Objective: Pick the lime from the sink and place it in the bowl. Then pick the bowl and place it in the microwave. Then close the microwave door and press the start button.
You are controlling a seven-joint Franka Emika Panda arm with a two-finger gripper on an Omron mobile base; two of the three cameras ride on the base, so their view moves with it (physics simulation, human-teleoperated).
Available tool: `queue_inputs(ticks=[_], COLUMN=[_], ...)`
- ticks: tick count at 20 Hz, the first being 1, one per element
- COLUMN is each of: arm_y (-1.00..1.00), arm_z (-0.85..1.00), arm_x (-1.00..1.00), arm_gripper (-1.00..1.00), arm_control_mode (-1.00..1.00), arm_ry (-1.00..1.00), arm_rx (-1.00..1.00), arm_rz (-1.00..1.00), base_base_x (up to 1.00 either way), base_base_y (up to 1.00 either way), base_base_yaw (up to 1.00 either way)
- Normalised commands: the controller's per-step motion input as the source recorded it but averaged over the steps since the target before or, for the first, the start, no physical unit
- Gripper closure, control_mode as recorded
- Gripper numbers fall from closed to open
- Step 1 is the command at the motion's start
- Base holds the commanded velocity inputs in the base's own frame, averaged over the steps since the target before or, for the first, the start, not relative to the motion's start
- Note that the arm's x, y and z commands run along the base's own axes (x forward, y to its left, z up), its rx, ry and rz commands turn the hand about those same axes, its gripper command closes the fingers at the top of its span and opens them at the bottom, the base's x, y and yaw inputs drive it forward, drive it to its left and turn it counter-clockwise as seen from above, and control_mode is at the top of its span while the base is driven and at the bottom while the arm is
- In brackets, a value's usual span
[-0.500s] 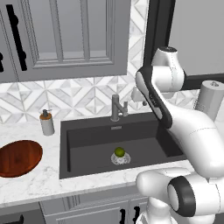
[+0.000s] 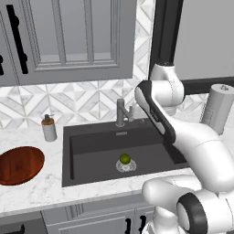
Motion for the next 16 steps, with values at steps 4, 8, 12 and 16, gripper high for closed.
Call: queue_inputs(ticks=[4, 8, 12, 16], arm_y=[1.0, 0.88, 0.23, -0.24], arm_z=[-1.0, -1.0, -1.0, -0.93], arm_x=[0.09, 0.5, 0.84, 0.54], arm_gripper=[-1.0, -1.0, -1.0, -1.0], arm_control_mode=[-1.0, -1.0, -1.0, -1.0], arm_ry=[0.23, 0.22, 0.12, 0.14], arm_rx=[-0.13, -0.32, -0.15, -0.06], arm_rz=[-0.22, -0.19, -0.13, -0.08], base_base_x=[0.0, 0.0, 0.0, 0.0], base_base_y=[0.0, 0.0, 0.0, 0.0], base_base_yaw=[0.0, 0.0, 0.0, 0.0])
